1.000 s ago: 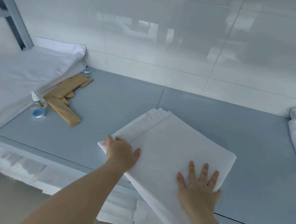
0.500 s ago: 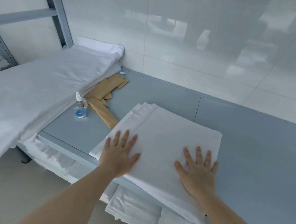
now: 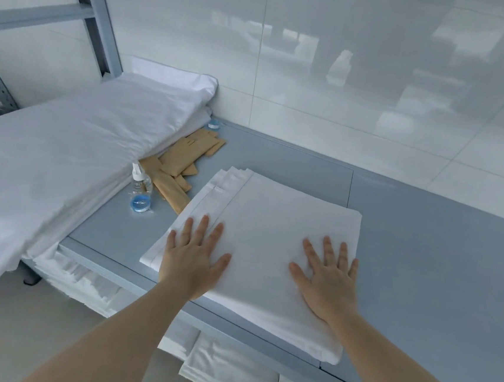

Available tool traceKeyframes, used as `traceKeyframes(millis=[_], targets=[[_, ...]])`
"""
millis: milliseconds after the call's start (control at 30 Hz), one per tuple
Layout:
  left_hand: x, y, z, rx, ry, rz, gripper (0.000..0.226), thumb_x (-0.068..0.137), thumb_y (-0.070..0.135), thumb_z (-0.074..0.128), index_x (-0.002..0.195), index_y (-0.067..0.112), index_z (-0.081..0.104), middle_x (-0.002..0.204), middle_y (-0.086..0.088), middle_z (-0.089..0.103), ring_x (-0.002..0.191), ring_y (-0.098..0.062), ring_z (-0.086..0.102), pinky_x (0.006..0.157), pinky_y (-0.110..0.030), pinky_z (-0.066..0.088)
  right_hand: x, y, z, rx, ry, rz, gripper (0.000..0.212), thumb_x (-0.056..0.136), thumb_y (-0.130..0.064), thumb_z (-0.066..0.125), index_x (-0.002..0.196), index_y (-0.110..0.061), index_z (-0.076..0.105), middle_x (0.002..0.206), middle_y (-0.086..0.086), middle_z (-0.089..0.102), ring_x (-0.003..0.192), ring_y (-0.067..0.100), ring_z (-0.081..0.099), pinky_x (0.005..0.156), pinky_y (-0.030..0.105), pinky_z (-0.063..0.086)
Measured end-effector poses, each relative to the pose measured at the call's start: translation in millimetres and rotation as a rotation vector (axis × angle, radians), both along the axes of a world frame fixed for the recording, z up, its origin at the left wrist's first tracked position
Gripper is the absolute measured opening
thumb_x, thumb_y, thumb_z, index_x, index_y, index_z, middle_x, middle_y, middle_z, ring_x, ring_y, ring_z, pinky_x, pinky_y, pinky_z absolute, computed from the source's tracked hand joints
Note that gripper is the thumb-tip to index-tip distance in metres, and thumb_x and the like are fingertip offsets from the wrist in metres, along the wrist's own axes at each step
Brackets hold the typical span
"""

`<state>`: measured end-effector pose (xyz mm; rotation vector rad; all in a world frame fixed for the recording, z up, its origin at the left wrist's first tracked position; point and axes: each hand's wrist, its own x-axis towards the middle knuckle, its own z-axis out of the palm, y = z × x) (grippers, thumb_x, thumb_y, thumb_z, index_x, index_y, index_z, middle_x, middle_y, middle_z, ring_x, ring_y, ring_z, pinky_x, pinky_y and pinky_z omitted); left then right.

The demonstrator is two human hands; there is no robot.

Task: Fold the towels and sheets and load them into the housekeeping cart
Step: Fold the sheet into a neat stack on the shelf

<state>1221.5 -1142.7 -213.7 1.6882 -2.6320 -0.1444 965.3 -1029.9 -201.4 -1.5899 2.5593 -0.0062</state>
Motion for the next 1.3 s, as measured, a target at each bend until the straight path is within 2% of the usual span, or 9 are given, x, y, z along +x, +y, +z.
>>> traceKeyframes(millis=[300, 433, 533, 667, 833, 967, 1100, 1200, 1300], targets=[[-1.8, -4.6, -0.4, -0.027, 0.012, 0.019, 0.068, 0.087, 0.067, 0.001, 0.150, 0.042, -0.012, 0.161, 0.009, -0.014, 0.148, -0.022, -0.011, 0.119, -0.048, 0.001, 14.9, 1.3, 3.6, -0.010, 0.007, -0.015, 0.067, 0.093, -0.064, 0.012, 0.152, -0.036, -0.002, 0.161, 0.007, -0.009, 0.147, 0.024, -0.014, 0.118, 0.045, -0.009], [0.9, -3.4, 0.6, -0.022, 0.019, 0.008, 0.067, 0.090, 0.066, 0.006, 0.150, 0.042, -0.010, 0.161, 0.008, -0.011, 0.148, -0.023, -0.009, 0.118, -0.048, 0.002, 50.8, 29.6, -3.3, -0.015, -0.037, -0.021, 0.076, 0.081, -0.070, -0.003, 0.150, -0.039, -0.010, 0.159, 0.009, -0.017, 0.145, 0.023, -0.020, 0.116, 0.042, -0.017], [4.8, -1.3, 0.6, -0.007, -0.002, 0.000, 0.067, 0.090, 0.066, 0.005, 0.150, 0.041, -0.012, 0.161, 0.008, -0.014, 0.148, -0.022, -0.010, 0.118, -0.047, 0.001, 64.8, 41.1, -3.2, -0.065, 0.032, -0.032, 0.075, 0.082, -0.066, -0.007, 0.151, -0.037, -0.003, 0.160, 0.013, -0.006, 0.147, 0.026, -0.011, 0.118, 0.044, -0.013], [7.4, 1.6, 4.7, 0.021, -0.017, 0.003, 0.066, 0.091, 0.064, 0.004, 0.150, 0.039, -0.015, 0.161, 0.006, -0.016, 0.148, -0.023, -0.011, 0.119, -0.047, 0.000, 68.0, 41.7, 2.2, -0.087, 0.069, -0.011, 0.064, 0.094, -0.059, 0.009, 0.152, -0.034, 0.005, 0.160, 0.015, 0.002, 0.148, 0.027, -0.004, 0.119, 0.044, -0.008], [12.8, 4.4, 10.0, 0.052, -0.025, -0.025, 0.064, 0.094, 0.060, 0.004, 0.151, 0.035, -0.014, 0.161, 0.002, -0.015, 0.148, -0.022, -0.011, 0.120, -0.045, 0.001, 65.5, 54.6, 4.2, -0.160, 0.004, -0.019, 0.057, 0.099, -0.049, 0.024, 0.152, -0.028, 0.019, 0.160, 0.006, 0.013, 0.148, 0.019, 0.005, 0.119, 0.035, -0.005], [20.2, 6.4, 12.3, 0.061, -0.032, -0.028, 0.065, 0.096, 0.059, 0.006, 0.152, 0.032, -0.012, 0.162, 0.000, -0.013, 0.149, -0.022, -0.009, 0.120, -0.046, 0.000, 70.4, 66.7, -1.8, -0.082, 0.039, -0.010, 0.067, 0.094, -0.060, 0.012, 0.153, -0.029, 0.007, 0.161, 0.005, 0.002, 0.148, 0.020, -0.004, 0.118, 0.036, -0.011], [-10.5, 31.7, 19.6, 0.123, -0.027, 0.017, 0.078, 0.092, 0.066, 0.012, 0.153, 0.023, -0.008, 0.161, -0.012, -0.012, 0.147, -0.032, -0.012, 0.117, -0.055, -0.006, 72.4, 58.7, -2.5, -0.038, 0.057, 0.004, 0.079, 0.081, -0.072, -0.006, 0.151, -0.036, -0.001, 0.161, 0.007, -0.006, 0.147, 0.022, -0.012, 0.117, 0.041, -0.014], [-43.3, 70.8, 14.6, 0.101, -0.040, -0.142, 0.080, 0.083, 0.072, -0.003, 0.151, 0.030, -0.013, 0.160, -0.007, -0.017, 0.146, -0.031, -0.018, 0.111, -0.060, -0.014, 71.9, 58.1, -6.4, -0.042, 0.058, -0.010, 0.081, 0.079, -0.074, -0.010, 0.151, -0.038, -0.002, 0.161, 0.006, -0.007, 0.147, 0.020, -0.014, 0.117, 0.041, -0.015], [-46.1, 75.3, 10.4, 0.078, -0.055, -0.149, 0.081, 0.077, 0.075, -0.012, 0.149, 0.038, -0.016, 0.160, 0.001, -0.017, 0.146, -0.030, -0.020, 0.109, -0.061, -0.016, 69.0, 60.2, -7.9, -0.049, 0.053, -0.002, 0.075, 0.081, -0.071, -0.011, 0.149, -0.039, -0.007, 0.161, 0.004, -0.008, 0.147, 0.019, -0.014, 0.118, 0.040, -0.014]])
